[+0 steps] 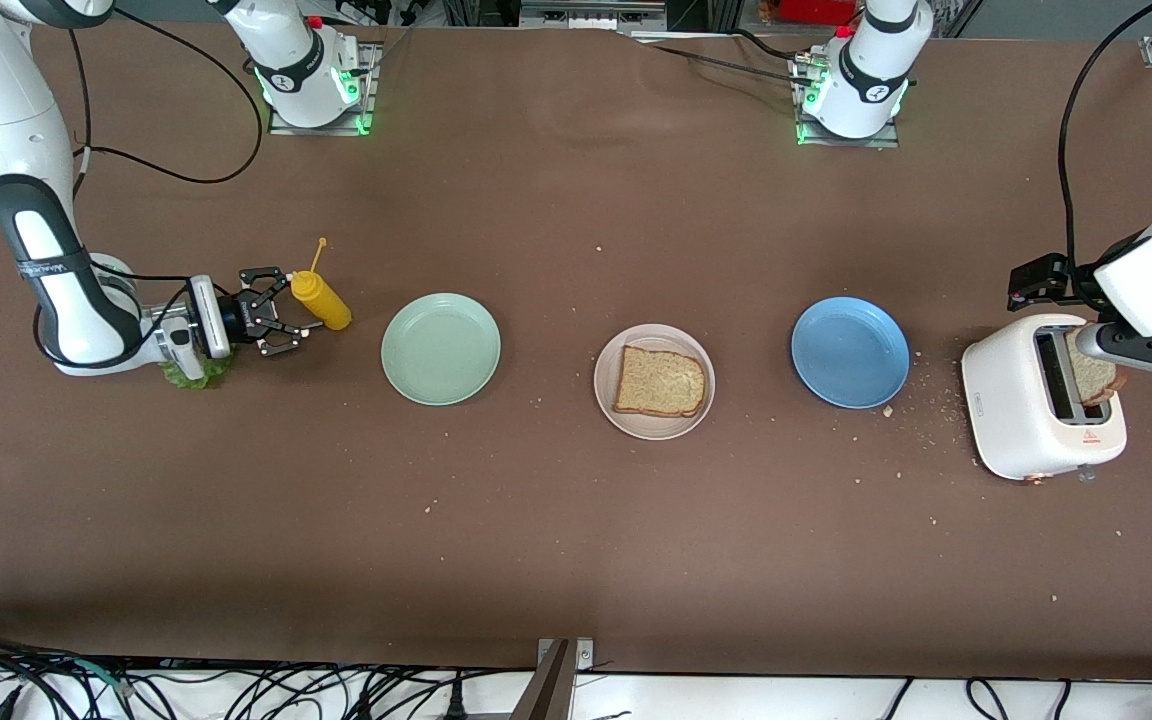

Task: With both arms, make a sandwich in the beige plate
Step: 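Grasp and lift the yellow mustard bottle with the right gripper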

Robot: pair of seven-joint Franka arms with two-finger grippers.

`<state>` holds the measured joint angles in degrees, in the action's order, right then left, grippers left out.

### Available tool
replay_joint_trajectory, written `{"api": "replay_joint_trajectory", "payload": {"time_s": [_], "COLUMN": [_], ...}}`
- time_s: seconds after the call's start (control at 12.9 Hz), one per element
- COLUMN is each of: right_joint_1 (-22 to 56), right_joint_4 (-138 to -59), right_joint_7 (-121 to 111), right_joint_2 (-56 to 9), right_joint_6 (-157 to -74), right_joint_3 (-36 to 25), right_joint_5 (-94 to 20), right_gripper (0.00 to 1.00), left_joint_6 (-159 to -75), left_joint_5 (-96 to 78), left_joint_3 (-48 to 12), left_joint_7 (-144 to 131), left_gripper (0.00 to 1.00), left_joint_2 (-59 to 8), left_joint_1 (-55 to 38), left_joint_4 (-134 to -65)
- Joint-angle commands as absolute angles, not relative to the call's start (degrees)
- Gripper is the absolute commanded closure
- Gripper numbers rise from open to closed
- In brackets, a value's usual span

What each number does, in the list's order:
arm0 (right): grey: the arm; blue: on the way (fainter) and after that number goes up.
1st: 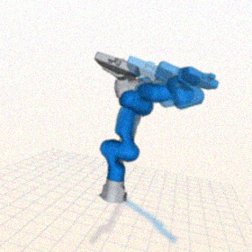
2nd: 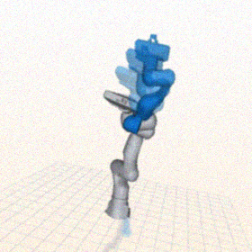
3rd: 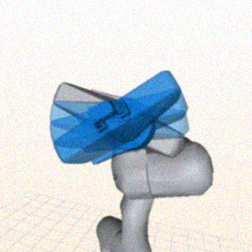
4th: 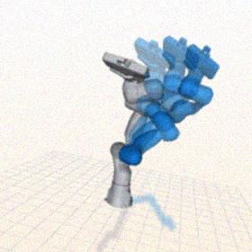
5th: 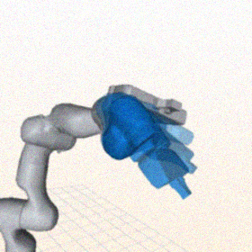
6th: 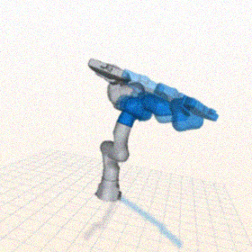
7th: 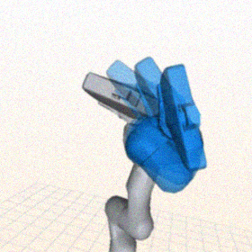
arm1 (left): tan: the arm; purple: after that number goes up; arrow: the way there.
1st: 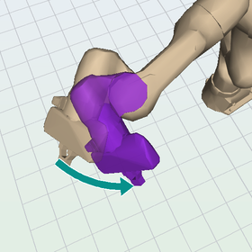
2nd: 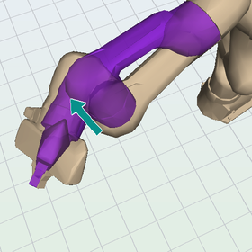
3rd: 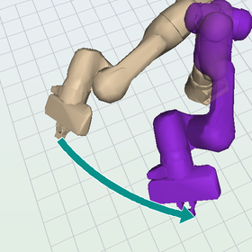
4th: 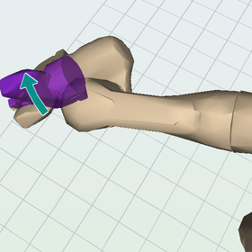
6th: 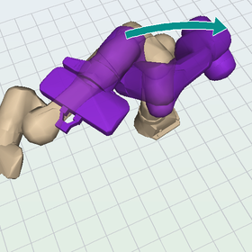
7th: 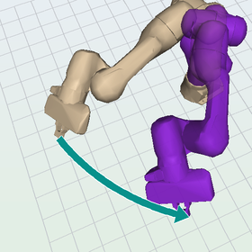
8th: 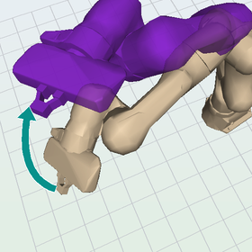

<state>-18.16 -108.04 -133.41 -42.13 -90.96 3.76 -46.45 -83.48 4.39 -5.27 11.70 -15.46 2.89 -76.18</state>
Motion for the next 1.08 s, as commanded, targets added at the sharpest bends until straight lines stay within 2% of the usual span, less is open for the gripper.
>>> {"api": "replay_joint_trajectory", "payload": {"time_s": [0.0, 0.08, 0.15, 0.31, 0.39, 0.7, 1.01], "right_joint_1": [-16.88, -16.44, -16.17, -15.65, -15.04, -8.11, -0.63], "right_joint_4": [-106.26, -105.74, -105.65, -105.56, -104.77, -97.23, -92.29], "right_joint_7": [-134.56, -134.56, -134.65, -134.56, -134.39, -127.04, -112.97], "right_joint_2": [-43.07, -43.24, -43.24, -43.24, -43.16, -40.70, -36.22], "right_joint_6": [-90.79, -90.79, -90.79, -90.79, -90.88, -91.05, -95.08], "right_joint_3": [3.78, 3.78, 3.78, 3.87, 3.87, 3.69, 3.69], "right_joint_5": [-47.46, -47.55, -47.55, -47.55, -47.55, -47.03, -43.25], "right_gripper": [0.11, 0.15, 0.34, 0.84, 1.00, 1.00, 1.00], "left_joint_6": [-83.06, -83.06, -83.06, -83.06, -83.06, -83.06, -83.06], "left_joint_5": [3.69, 3.69, 3.69, 3.69, 3.69, 3.69, 3.69], "left_joint_3": [-5.27, -5.27, -5.27, -5.27, -5.27, -5.27, -5.27], "left_joint_7": [11.60, 11.51, 11.51, 11.43, 11.43, 11.43, 11.51], "left_gripper": [0.00, 0.00, 0.00, 0.00, 0.00, 0.00, 0.00], "left_joint_2": [-14.41, -14.41, -14.50, -14.41, -14.41, -14.50, -14.50], "left_joint_1": [2.90, 2.90, 2.90, 2.90, 2.90, 2.99, 2.99], "left_joint_4": [-76.99, -76.99, -76.99, -76.99, -76.99, -76.99, -76.99]}}
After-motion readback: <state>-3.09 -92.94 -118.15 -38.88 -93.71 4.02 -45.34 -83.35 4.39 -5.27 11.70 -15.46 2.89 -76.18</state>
